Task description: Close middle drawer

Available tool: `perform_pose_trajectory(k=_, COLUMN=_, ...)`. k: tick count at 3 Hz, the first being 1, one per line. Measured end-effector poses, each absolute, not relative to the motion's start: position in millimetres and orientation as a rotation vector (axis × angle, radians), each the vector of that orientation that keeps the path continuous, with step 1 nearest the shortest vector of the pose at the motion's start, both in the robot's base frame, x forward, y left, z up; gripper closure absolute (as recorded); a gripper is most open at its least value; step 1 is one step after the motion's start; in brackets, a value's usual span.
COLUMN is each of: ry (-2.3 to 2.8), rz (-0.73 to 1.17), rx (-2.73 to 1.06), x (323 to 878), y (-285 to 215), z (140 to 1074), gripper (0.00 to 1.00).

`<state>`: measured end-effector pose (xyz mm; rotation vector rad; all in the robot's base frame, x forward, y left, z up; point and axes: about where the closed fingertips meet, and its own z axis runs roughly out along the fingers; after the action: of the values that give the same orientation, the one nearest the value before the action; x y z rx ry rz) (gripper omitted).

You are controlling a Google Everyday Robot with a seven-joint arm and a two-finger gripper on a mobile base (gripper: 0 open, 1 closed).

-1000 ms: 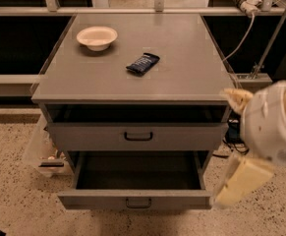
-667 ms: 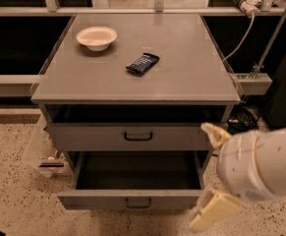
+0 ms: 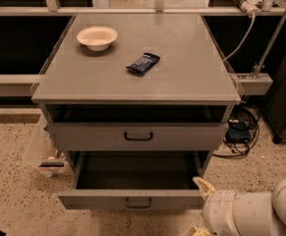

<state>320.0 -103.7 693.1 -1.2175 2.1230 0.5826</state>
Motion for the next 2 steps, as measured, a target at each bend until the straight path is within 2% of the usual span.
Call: perform_pose_trajectory(k=2, ry=2.162, rz=0.616, rx=-1.114, x=321, y=-121, z=661, gripper=0.0)
